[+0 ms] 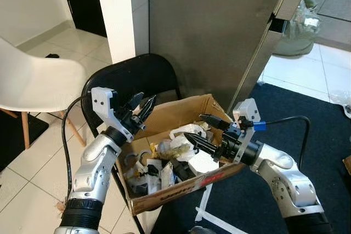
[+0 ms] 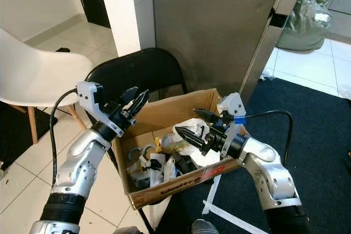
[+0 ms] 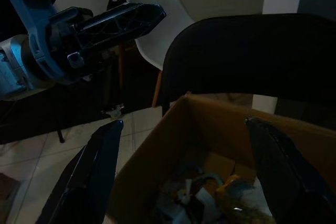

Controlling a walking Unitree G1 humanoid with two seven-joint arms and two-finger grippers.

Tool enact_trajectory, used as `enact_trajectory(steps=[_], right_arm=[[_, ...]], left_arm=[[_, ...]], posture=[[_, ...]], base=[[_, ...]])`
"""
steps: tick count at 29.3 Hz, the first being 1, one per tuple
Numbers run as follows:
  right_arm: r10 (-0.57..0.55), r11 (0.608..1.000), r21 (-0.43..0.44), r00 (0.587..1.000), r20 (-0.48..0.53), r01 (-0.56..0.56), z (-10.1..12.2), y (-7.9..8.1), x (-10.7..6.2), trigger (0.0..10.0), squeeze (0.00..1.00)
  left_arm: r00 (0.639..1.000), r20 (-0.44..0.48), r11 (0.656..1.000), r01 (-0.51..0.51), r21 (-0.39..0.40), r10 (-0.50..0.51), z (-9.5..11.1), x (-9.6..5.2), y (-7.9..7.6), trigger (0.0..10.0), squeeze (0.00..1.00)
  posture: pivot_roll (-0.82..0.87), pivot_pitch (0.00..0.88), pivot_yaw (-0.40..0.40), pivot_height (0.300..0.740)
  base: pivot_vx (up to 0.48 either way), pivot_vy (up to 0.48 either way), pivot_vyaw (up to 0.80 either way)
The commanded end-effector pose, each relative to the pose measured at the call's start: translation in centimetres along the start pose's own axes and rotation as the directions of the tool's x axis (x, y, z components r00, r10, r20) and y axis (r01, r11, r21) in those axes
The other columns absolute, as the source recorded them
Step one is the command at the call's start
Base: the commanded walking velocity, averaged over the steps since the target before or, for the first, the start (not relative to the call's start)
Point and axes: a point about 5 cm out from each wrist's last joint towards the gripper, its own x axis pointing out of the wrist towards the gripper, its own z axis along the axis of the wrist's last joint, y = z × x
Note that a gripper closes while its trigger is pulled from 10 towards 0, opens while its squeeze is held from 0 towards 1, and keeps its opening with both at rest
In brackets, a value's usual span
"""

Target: Picking trash to rubbish bin

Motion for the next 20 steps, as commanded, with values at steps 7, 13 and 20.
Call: enact_trajectory(steps=[7, 13, 20], right_arm=[[-0.012, 1.000, -0.012, 1.000, 0.004, 0.012, 0.14, -0.23, -0.25, 10.0, 0.00], [-0.012, 1.000, -0.013, 1.000, 0.004, 0.013, 0.16, -0.24, -0.22, 10.0, 0.00], [-0.014, 1.000, -0.014, 1.000, 0.002, 0.014, 0.05, -0.26, -0.19, 10.0, 0.00]], left_arm=[[1.000, -0.017, 1.000, 0.012, 0.011, -0.012, -0.01, -0.09, -0.21, 10.0, 0.00], [1.000, -0.019, 1.000, 0.014, 0.011, -0.014, -0.02, -0.08, -0.22, 10.0, 0.00], [1.000, -0.021, 1.000, 0.017, 0.011, -0.017, -0.13, -0.08, -0.24, 10.0, 0.00]], posture=[[-0.01, 0.000, -0.025, 0.740], [-0.01, 0.000, -0.025, 0.740], [-0.01, 0.000, -0.027, 0.740]], base=[[-0.326, 0.000, 0.00], [-0.334, 0.000, 0.00], [-0.337, 0.000, 0.00]])
